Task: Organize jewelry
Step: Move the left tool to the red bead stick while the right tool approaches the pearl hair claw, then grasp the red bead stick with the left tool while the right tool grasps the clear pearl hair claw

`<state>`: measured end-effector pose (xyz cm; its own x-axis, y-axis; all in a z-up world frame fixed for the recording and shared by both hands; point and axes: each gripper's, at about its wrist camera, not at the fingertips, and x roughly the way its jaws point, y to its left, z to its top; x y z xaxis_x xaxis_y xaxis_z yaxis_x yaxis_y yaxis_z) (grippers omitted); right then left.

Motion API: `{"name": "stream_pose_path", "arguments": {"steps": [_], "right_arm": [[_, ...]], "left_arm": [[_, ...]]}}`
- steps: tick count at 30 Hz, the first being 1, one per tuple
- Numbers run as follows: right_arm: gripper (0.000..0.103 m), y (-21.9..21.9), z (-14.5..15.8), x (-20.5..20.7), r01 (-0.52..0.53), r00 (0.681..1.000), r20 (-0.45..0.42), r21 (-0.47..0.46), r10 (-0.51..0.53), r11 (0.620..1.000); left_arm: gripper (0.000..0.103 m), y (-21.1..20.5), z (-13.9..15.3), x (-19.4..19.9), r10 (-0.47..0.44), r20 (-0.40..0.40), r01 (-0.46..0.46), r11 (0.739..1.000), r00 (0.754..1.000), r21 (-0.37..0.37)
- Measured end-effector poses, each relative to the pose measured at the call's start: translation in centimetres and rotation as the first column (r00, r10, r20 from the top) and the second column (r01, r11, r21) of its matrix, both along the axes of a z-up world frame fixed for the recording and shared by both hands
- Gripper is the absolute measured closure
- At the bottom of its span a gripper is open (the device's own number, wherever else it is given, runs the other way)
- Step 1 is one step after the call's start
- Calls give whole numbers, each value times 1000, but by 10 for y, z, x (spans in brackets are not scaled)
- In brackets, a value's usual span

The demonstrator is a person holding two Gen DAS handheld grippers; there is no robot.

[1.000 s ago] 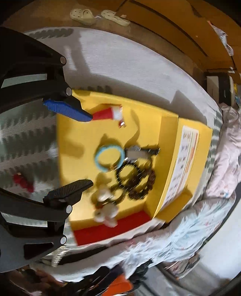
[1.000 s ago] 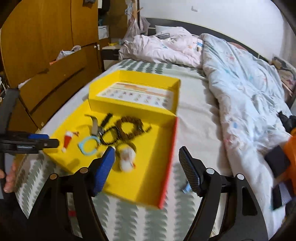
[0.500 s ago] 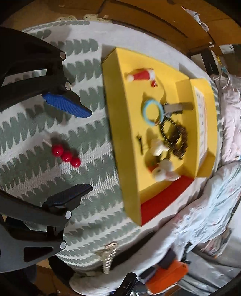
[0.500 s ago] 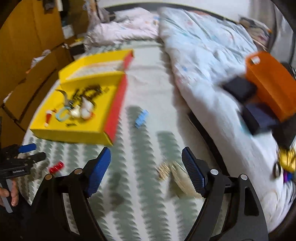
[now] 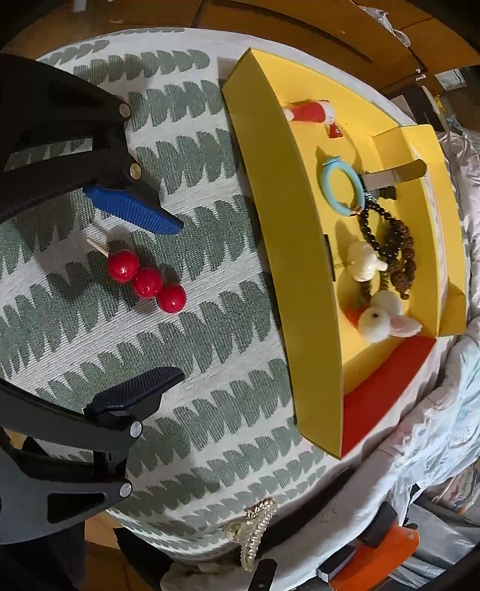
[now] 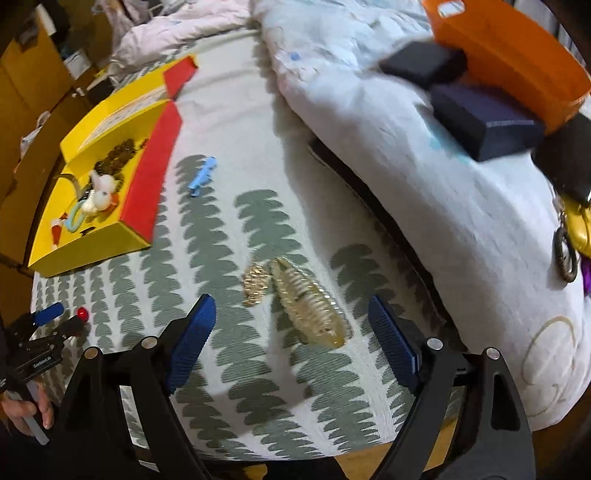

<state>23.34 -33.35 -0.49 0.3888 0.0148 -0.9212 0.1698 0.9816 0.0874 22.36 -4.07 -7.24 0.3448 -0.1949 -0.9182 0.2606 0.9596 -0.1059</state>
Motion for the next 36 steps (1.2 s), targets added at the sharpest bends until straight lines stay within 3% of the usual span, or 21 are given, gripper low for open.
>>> {"name": "stream_pose_path", "arguments": {"steps": [8, 15, 25, 31, 36], "right_arm": [[18, -15, -28, 9, 53, 995, -90, 51, -48, 997], [20, -26, -33, 7, 94, 992, -95, 131, -82, 987], [51, -23, -34, 5, 90, 991, -110, 152, -74, 984], [63, -22, -32, 4, 90, 991, -110, 153, -74, 984], [68, -23, -33, 4, 93, 990, -115, 154, -76, 984]], "left_arm": [[30, 2, -13, 5, 9, -51, -8, 1000, 999, 6], [30, -1, -22, 5, 14, -82, -14, 1000, 997, 3], [30, -1, -23, 11, 23, -94, -24, 1000, 995, -8], [40, 4, -22, 11, 20, -104, -22, 1000, 994, -22], [56, 6, -23, 11, 19, -113, -22, 999, 993, -29]]}}
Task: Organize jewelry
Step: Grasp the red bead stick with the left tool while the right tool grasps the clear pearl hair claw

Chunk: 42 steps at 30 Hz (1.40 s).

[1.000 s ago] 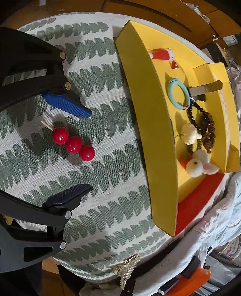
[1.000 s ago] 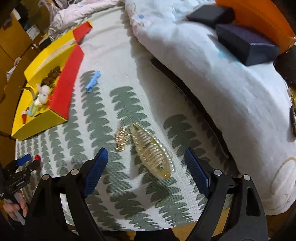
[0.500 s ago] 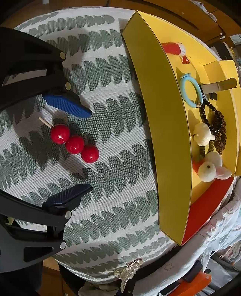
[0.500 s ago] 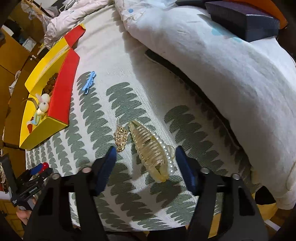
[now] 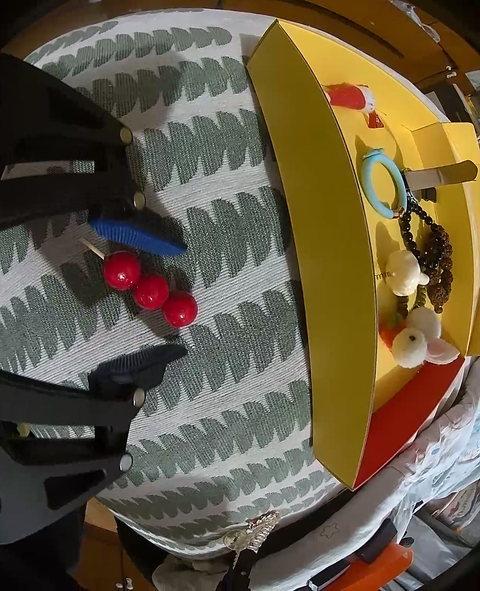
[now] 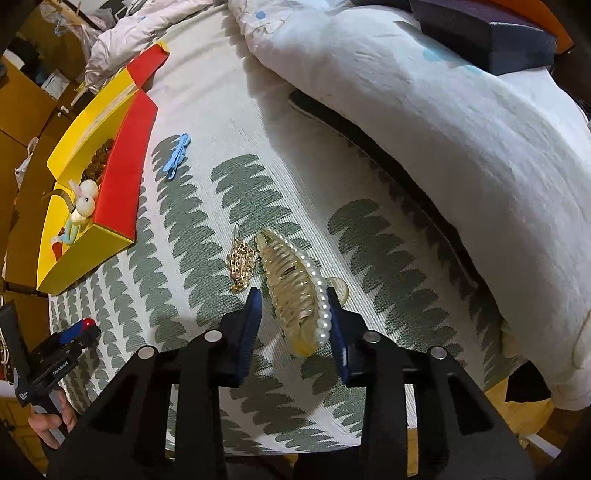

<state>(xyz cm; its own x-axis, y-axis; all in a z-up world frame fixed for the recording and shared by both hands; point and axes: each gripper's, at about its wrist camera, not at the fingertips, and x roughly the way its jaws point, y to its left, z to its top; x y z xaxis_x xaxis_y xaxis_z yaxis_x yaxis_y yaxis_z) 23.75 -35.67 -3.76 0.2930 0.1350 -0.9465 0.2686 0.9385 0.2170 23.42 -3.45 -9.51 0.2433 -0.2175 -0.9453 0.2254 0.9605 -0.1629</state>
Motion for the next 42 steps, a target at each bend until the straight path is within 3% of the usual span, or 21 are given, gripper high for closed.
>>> {"name": "stream_pose_path", "arguments": {"steps": [6, 10, 17, 31, 35, 42], "right_arm": [[69, 0, -1, 0, 3, 1000, -5, 5, -3, 1000], [75, -2, 0, -1, 10, 1000, 0, 14, -10, 1000], [76, -3, 1, -1, 13, 1000, 4, 20, -13, 1000], [79, -3, 13, -6, 21, 999, 36, 24, -22, 1000], [87, -4, 20, -9, 24, 998, 56, 29, -25, 999], [89, -3, 23, -9, 25, 997, 68, 28, -27, 999]], "left_arm": [[58, -5, -6, -5, -12, -6, 12, 1000, 1000, 19], [59, -5, -6, -4, -9, -7, 9, 1000, 1000, 19], [78, -5, -6, -4, -15, -17, 15, 1000, 1000, 8], [81, -1, 0, -2, -20, -50, 17, 998, 999, -63], [82, 0, 3, -1, -20, -45, 18, 998, 999, -66], [82, 1, 10, -4, -21, -34, 18, 997, 999, -76]]}}
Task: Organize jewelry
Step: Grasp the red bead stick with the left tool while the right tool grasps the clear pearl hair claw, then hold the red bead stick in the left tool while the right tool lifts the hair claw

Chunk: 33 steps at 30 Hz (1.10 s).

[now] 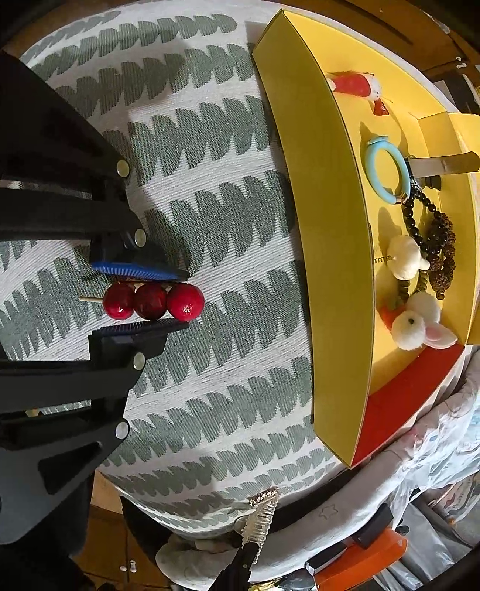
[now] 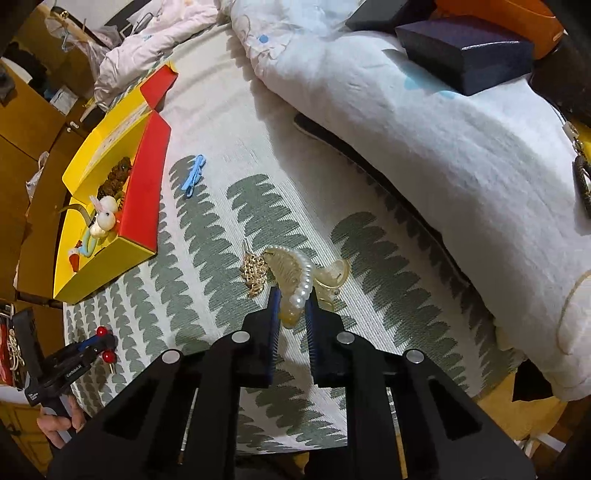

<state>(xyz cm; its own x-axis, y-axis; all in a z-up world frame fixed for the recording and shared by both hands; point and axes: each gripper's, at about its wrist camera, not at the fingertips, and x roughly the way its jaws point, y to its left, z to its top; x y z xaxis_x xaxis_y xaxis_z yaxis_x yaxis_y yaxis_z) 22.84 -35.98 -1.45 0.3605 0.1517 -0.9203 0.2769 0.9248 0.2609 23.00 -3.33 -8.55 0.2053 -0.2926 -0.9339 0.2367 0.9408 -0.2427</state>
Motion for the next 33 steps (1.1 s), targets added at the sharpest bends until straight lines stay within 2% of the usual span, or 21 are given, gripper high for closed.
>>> {"name": "stream_pose_path", "arguments": {"steps": [12, 17, 23, 25, 27, 30, 33], "right_arm": [[91, -1, 7, 0, 5, 1000, 27, 2, -5, 1000], [93, -5, 17, -4, 23, 998, 63, 0, -23, 1000], [94, -7, 8, -1, 19, 999, 29, -2, -19, 1000], [92, -10, 6, -1, 26, 999, 21, -19, -26, 999], [86, -13, 3, -1, 35, 999, 13, -18, -35, 999], [84, -18, -5, 1, 51, 999, -14, -28, -51, 998], [84, -22, -4, 2, 67, 998, 2, -19, -67, 998]], "left_arm": [[82, 3, 7, -2, 0, 19, 0, 1000, 1000, -12], [82, 3, 7, -2, 3, 18, -3, 1000, 1000, -16], [82, 2, 6, -2, -1, 17, 2, 1000, 1000, -15], [82, 1, 5, -2, -2, 13, 2, 1000, 1000, -14], [82, 1, 4, -2, -2, 10, 2, 1000, 1000, -13], [82, -1, 3, -1, -4, 7, 4, 1000, 1000, -12], [82, -1, 3, -1, -7, 7, 7, 1000, 1000, -10]]}}
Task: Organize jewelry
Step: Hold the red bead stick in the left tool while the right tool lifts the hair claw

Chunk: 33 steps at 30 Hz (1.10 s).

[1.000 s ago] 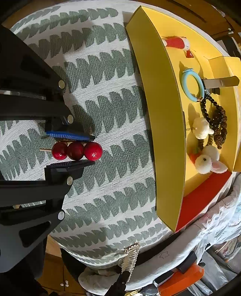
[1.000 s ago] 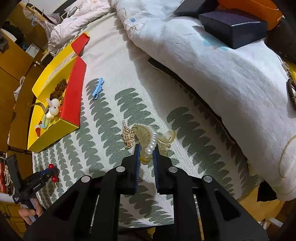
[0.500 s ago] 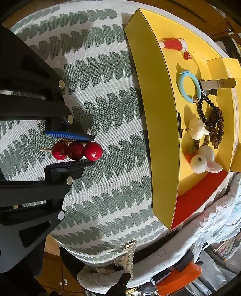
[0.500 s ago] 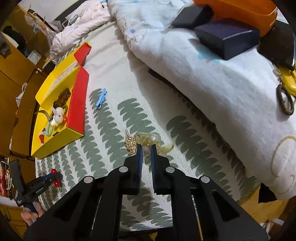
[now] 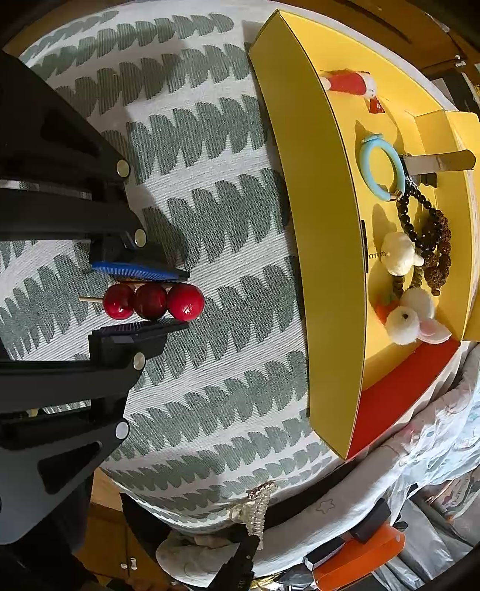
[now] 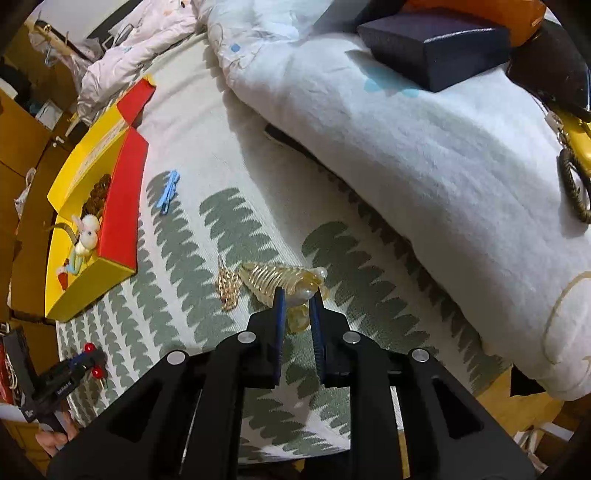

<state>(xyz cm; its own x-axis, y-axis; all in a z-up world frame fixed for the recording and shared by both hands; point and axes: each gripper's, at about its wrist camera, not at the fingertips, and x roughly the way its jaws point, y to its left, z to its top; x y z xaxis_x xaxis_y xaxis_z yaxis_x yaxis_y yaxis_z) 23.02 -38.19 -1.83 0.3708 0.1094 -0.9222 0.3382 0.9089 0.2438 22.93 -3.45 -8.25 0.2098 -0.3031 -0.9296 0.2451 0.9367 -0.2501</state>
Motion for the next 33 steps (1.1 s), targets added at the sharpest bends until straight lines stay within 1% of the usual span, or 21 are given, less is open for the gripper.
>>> {"name": "stream_pose_path", "arguments": {"steps": [5, 7, 8, 10, 12, 14, 18, 21, 23, 25, 30, 33], "right_arm": [[82, -8, -4, 3, 29, 1000, 3, 41, -29, 999], [81, -10, -5, 5, 41, 999, 3, 41, -41, 998], [78, -10, -7, 7, 44, 999, -4, 41, -44, 998], [68, -10, -14, 11, 51, 998, -31, 33, -50, 998], [54, -8, -17, 14, 51, 998, -45, 21, -50, 998], [51, -6, -18, 18, 53, 998, -37, 20, -52, 998], [51, -7, -17, 25, 71, 997, -10, 37, -70, 997], [51, -5, -23, 31, 73, 997, -29, 30, -72, 997], [53, -2, -25, 33, 67, 998, -24, 43, -66, 997], [53, 5, -24, 34, 52, 998, -25, 36, -51, 998], [53, 17, -26, 28, 32, 998, -56, 13, -31, 999], [53, 13, -21, 16, 50, 997, -59, -7, -51, 999]], "left_arm": [[82, 0, -1, 0, 0, -2, 0, 1000, 1000, 4], [82, 0, -1, 0, 0, -3, 0, 1000, 1000, 4], [82, 0, -1, 0, -1, -2, 1, 1000, 1000, 5], [82, -1, -1, 0, -2, -1, 2, 1000, 1000, 8], [82, -2, -2, 0, -3, -3, 3, 1000, 1000, 8], [82, -2, -3, 1, -3, -5, 3, 1000, 1000, 10], [82, -4, -5, 1, -4, -8, 4, 1000, 1000, 13], [82, -5, -5, 1, -3, -9, 4, 1000, 1000, 12], [82, -5, -5, 1, -3, -9, 4, 1000, 1000, 12], [82, -5, -5, 1, -3, -10, 3, 1000, 1000, 10], [82, -4, -5, 0, -7, -10, 8, 1000, 1000, 8], [82, -4, -3, 0, -6, -7, 6, 1000, 1000, 4]]}}
